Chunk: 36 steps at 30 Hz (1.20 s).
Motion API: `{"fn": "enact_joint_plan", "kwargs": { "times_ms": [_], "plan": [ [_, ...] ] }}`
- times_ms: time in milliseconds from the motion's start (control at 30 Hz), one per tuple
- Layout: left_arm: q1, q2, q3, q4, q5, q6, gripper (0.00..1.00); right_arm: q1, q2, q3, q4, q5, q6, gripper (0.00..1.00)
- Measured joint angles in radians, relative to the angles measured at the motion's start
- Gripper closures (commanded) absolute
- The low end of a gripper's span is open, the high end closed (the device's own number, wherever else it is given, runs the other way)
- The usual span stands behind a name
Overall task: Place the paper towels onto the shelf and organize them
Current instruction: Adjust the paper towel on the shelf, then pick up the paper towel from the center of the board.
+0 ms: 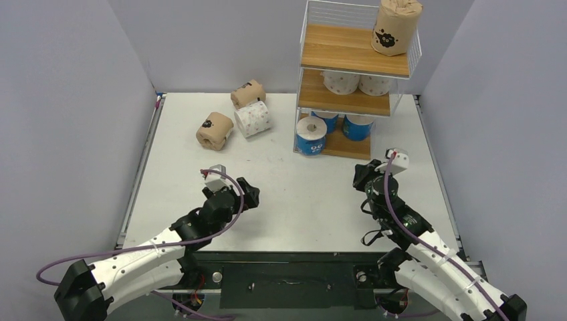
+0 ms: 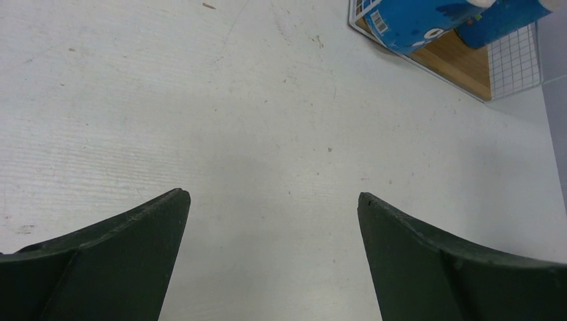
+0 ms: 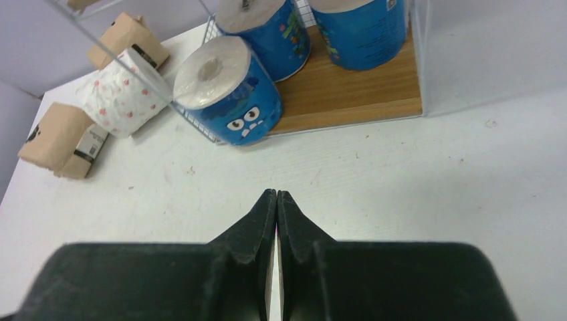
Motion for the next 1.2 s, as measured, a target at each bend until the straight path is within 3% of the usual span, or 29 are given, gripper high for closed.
{"fn": "enact_joint_plan", "kwargs": {
  "times_ms": [67, 200, 300, 400, 800, 1200],
  "plan": [
    [0.027, 0.005, 0.008, 0.000, 0.016, -0.006, 0.04, 0.057, -0.028, -0.011, -0.013, 0.035, -0.021, 0.92],
    [0.088, 0.006, 0.034, -0.009, 0.044, -0.020, 0.04, 0.134, -0.059, -0.051, -0.013, 0.059, -0.043, 0.64],
    [0.142, 0.016, 0.078, -0.036, 0.058, -0.025, 0.04, 0.185, -0.049, -0.069, -0.014, 0.079, -0.045, 0.51],
    [0.194, 0.043, 0.134, -0.074, 0.066, -0.032, 0.04, 0.240, -0.025, -0.070, -0.017, 0.113, -0.029, 0.22],
    [0.494, 0.331, 0.477, -0.292, 0.125, -0.208, 0.04, 0.306, 0.004, -0.074, -0.014, 0.100, 0.074, 0.17],
    [0.622, 0.539, 0.567, -0.132, 0.297, -0.208, 0.04, 0.324, -0.044, -0.195, 0.004, 0.017, 0.056, 0.15]
  ]
}}
